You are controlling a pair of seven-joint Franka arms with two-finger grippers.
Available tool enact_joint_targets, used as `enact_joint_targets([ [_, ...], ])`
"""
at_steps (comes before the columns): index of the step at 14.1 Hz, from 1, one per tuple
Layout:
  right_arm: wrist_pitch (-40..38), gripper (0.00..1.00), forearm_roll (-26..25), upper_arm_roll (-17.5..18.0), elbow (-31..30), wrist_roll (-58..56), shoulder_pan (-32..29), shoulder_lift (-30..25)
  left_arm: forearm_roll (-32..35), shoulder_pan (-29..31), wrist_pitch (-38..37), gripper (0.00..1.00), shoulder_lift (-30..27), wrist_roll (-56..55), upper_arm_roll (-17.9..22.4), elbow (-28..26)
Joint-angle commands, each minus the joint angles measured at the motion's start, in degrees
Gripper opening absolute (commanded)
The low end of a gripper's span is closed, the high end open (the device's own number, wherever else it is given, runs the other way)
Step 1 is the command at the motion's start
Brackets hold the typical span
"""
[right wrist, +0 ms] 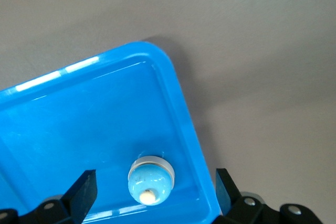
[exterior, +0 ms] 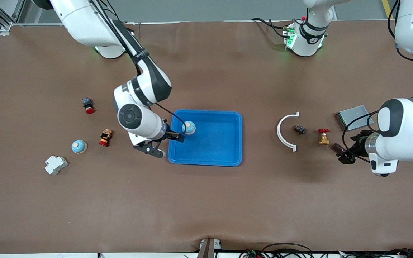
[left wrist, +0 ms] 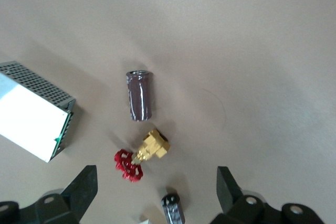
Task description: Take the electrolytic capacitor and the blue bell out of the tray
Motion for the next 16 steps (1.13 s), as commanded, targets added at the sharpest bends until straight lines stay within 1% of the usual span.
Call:
enact_joint_targets([
  [1,0.06,1.0,0.51,-0.64,2.26,1.24,1.36,2.6,-0.81,0.41,-2.55,1.0,-1.58,0.01,-0.81,0.58],
  [3,1.82,1.0,0.16,-0.72,2.18,1.24,3.29,3.83,-0.99,0.33,-3.43,1.0,-2.37,0.02,-1.16,0.76],
  [5,1.91,1.0,0.07,-0.72,2.18,1.15,3.64,4.89,-0.99,0.41,-4.13,1.0,-3.52,0.1,-2.04,0.76],
  [10,2.7,1.0,0.16,-0.72,1.83,1.24,5.49,6.47,-0.9,0.33,-4.49,1.0,-4.22,0.02,-2.91,0.67],
  [12,4.98,1.0,0.25,-0.72,0.95,1.24,6.02,7.0,-0.9,0.15,-5.27,1.0,-5.01,-0.07,-3.44,0.76],
  [13,5.86,1.0,0.25,-0.72,0.86,1.24,6.63,7.52,-0.81,0.41,-5.8,1.0,-5.28,-0.07,-4.23,1.11],
  [16,7.36,1.0,0.25,-0.81,0.25,1.24,7.25,8.41,-0.81,0.24,-9.31,1.0,-5.46,0.01,-4.41,3.91],
])
